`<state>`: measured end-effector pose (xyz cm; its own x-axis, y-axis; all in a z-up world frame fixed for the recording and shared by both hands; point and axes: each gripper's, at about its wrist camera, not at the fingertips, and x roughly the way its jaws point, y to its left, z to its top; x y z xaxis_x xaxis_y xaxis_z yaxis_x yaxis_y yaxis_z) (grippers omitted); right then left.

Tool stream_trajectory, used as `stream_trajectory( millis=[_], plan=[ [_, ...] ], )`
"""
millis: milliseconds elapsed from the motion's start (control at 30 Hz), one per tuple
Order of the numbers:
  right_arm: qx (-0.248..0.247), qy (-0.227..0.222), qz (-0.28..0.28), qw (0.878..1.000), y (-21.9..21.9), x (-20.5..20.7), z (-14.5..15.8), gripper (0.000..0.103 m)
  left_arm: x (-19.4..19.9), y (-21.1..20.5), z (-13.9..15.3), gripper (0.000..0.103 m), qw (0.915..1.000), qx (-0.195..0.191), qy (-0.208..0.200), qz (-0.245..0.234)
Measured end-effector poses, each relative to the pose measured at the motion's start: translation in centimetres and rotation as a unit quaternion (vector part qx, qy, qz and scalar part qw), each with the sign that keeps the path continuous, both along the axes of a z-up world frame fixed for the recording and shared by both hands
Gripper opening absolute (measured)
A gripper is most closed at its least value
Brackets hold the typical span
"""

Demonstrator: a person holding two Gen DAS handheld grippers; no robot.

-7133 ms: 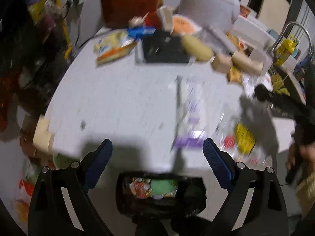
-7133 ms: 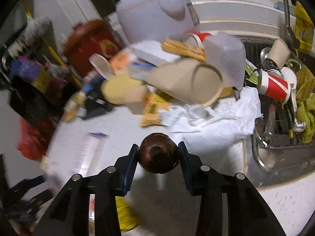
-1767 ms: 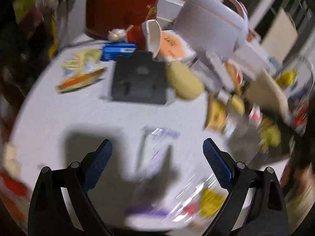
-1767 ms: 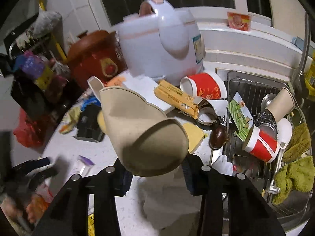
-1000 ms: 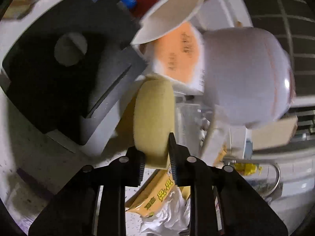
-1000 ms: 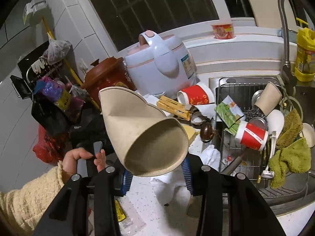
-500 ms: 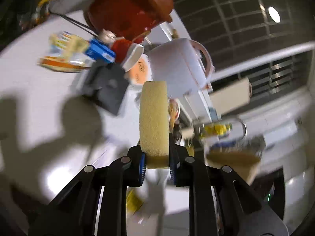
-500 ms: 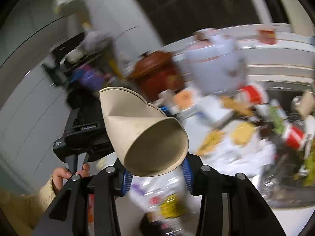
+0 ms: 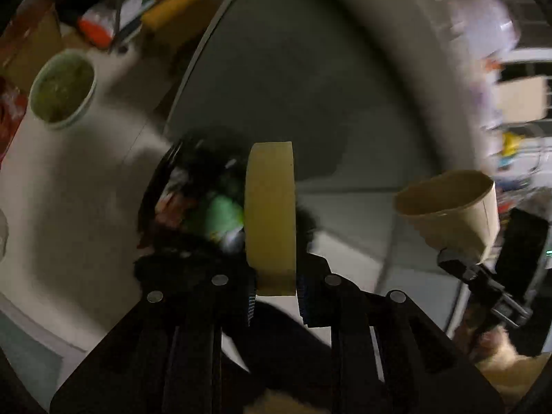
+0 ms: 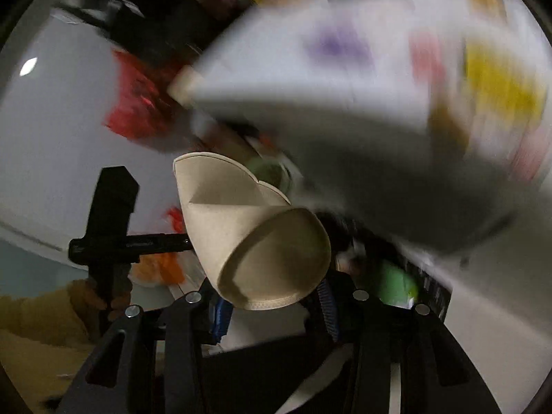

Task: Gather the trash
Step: 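Carry the sponge and paper cup down into the trash bag and release both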

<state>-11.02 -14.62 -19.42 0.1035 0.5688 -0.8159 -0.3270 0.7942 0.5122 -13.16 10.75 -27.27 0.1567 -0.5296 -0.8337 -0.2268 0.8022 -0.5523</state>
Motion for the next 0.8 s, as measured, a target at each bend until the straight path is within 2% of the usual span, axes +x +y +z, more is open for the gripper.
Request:
stream_trajectory(
  millis=[67,133,233,267,300,333,367,433,500,567,633,767,800],
  plan=[
    [-0.037,0.035,-0.011,0.999,0.6,-0.2,-5.9,0.042,0.3,-0.8,-5.9,0.018,0.9991,0.015,0.033,-0.019],
    [-0.066,0.057,-0.020,0.996,0.9,-0.3,-10.8,0.042,1.0,-1.7,-10.5,0.018,0.9975,0.025,0.058,-0.033],
    [-0.113,0.079,-0.030,0.990,1.2,0.1,-17.3,0.043,2.1,-2.8,-15.6,0.024,0.9926,0.065,0.087,-0.055],
    [-0.132,0.084,-0.030,0.987,1.4,0.2,-19.2,0.046,2.3,-3.2,-16.8,0.037,0.9901,0.078,0.098,-0.064],
    [-0.162,0.090,-0.029,0.982,1.6,0.4,-21.2,0.058,2.9,-3.8,-18.5,0.062,0.9843,0.104,0.118,-0.080],
    [-0.191,0.091,-0.029,0.977,1.7,0.5,-22.6,0.065,3.2,-4.0,-19.4,0.072,0.9797,0.120,0.132,-0.091],
    [-0.216,0.091,-0.029,0.972,1.8,0.6,-23.6,0.075,3.4,-4.2,-20.1,0.075,0.9749,0.131,0.145,-0.106],
    [-0.259,0.097,-0.026,0.961,1.8,0.3,-25.1,0.076,3.4,-4.5,-20.4,0.075,0.9674,0.154,0.153,-0.131],
    [-0.262,0.103,-0.034,0.959,1.2,0.1,-25.0,0.076,3.1,-4.6,-19.6,0.076,0.9642,0.164,0.149,-0.145],
    [-0.264,0.095,-0.041,0.959,0.7,-0.3,-23.4,0.077,2.5,-4.4,-18.2,0.076,0.9638,0.167,0.142,-0.152],
    [-0.257,0.081,-0.044,0.962,0.8,-0.6,-20.9,0.077,2.3,-4.4,-14.8,0.076,0.9679,0.163,0.114,-0.154],
    [-0.227,0.013,-0.049,0.973,1.0,-0.9,-11.4,0.083,2.0,-5.1,-4.6,0.076,0.9705,0.178,0.027,-0.161],
    [-0.211,-0.015,-0.050,0.976,1.0,-0.8,-7.8,0.086,2.1,-5.3,-2.0,0.076,0.9706,0.182,0.002,-0.158]
  ],
)
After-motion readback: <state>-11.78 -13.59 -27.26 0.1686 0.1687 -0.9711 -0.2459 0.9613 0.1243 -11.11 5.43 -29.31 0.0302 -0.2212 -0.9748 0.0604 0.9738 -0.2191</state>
